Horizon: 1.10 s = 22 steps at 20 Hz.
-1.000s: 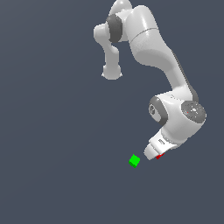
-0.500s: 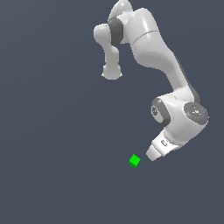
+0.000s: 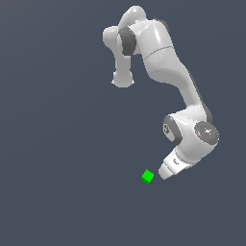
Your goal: Stack the red cube on top of the green cube.
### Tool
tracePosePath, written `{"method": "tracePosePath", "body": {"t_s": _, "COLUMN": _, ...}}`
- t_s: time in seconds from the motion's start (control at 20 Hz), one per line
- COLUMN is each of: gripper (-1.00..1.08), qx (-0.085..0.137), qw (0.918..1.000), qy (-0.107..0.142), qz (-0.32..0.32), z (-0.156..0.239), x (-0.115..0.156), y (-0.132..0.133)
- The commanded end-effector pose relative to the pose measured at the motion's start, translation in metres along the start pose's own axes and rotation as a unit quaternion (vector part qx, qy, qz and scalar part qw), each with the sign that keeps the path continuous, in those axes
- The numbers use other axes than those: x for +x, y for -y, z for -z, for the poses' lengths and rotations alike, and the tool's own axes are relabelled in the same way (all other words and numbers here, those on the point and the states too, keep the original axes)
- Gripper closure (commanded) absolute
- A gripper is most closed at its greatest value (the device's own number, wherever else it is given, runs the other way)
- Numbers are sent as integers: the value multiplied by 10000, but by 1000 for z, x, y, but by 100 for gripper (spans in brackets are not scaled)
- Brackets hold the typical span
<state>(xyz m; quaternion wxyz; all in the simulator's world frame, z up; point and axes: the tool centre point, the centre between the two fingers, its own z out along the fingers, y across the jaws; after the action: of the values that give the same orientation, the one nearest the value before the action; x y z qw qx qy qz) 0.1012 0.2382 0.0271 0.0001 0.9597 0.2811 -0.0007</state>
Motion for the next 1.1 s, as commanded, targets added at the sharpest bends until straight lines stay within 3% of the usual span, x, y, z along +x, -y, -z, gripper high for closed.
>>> {"method": "tracePosePath", "body": {"t_s": 0.0, "gripper": -92, "qx": -2, "qw": 10000, "qy": -6, "qz": 1, "z": -7, "x": 0, "y": 0}}
{"method": "tracePosePath", "body": {"t_s": 0.25, "gripper": -92, "qx": -2, "qw": 10000, "qy": -6, "qz": 1, "z": -7, "x": 2, "y": 0}}
{"method": "tracePosePath", "body": {"t_s": 0.3, "gripper": 108, "qx": -2, "qw": 10000, "qy": -6, "qz": 1, "z": -7, "x": 2, "y": 0}}
{"method": "tracePosePath", "body": {"t_s": 1.05, "gripper": 108, "qx": 0, "qw": 10000, "qy": -3, "qz": 0, "z": 0, "x": 1, "y": 0}}
